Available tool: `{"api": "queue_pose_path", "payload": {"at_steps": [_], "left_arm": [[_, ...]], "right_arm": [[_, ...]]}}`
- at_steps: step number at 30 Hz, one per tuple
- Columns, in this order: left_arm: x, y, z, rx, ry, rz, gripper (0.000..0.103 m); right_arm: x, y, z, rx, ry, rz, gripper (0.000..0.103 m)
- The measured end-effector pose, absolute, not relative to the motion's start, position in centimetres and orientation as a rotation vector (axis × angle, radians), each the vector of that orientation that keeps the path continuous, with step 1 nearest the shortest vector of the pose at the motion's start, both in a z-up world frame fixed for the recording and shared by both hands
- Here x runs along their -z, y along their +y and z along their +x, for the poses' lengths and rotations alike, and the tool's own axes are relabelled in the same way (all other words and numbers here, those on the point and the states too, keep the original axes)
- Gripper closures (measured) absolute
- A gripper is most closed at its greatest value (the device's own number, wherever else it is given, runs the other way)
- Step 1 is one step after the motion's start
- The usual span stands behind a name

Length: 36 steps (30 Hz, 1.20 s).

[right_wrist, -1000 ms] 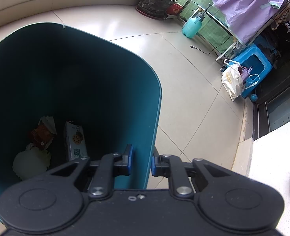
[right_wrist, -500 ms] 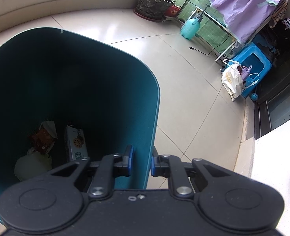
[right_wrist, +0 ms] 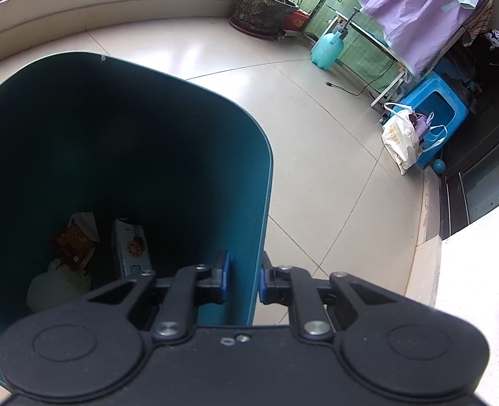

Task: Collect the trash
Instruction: 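Carry the grey bag over the teal bin and open the left gripper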

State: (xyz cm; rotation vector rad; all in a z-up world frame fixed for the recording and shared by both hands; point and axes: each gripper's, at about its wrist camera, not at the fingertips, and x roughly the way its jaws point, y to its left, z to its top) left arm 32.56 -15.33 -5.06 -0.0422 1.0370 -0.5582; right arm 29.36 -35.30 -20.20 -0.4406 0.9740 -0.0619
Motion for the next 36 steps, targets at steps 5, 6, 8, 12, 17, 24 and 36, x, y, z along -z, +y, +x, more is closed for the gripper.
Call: {"api": "queue_pose_path", "payload": {"at_steps": [5,6,8,12,17,24,36], "left_arm": [[4.5,-19.1,32.9,0.621,1.023,-0.006,0.069],[4.6,-19.9,33.0,0.632,1.028,0.002,0.069],[5.2,-21.4,33.4,0.641,1.039,0.024,0.069],[7.8,-23.8,34.7,0.618,1.093,0.063,0.069],[11.8,-26.5,35.4,0.568,1.175,0.174,0.069],[14.8,-28.3,34.5,0.551,1.234,0.253,0.068],[15.4,-27.5,34.1,0.563,1.22,0.224,0.041]], "right_arm": [[20.3,-35.3,29.4,0.059,0.969,-0.427,0.089],[20.3,-35.5,29.3,0.056,0.968,-0.425,0.089],[20.3,-35.5,29.4,0.054,0.965,-0.421,0.089],[20.2,-35.7,29.3,0.049,0.962,-0.414,0.089],[20.1,-35.9,29.1,0.042,0.957,-0.415,0.089],[20.1,-35.8,29.1,0.037,0.955,-0.417,0.089],[20.0,-35.7,29.1,0.035,0.954,-0.416,0.09]]}}
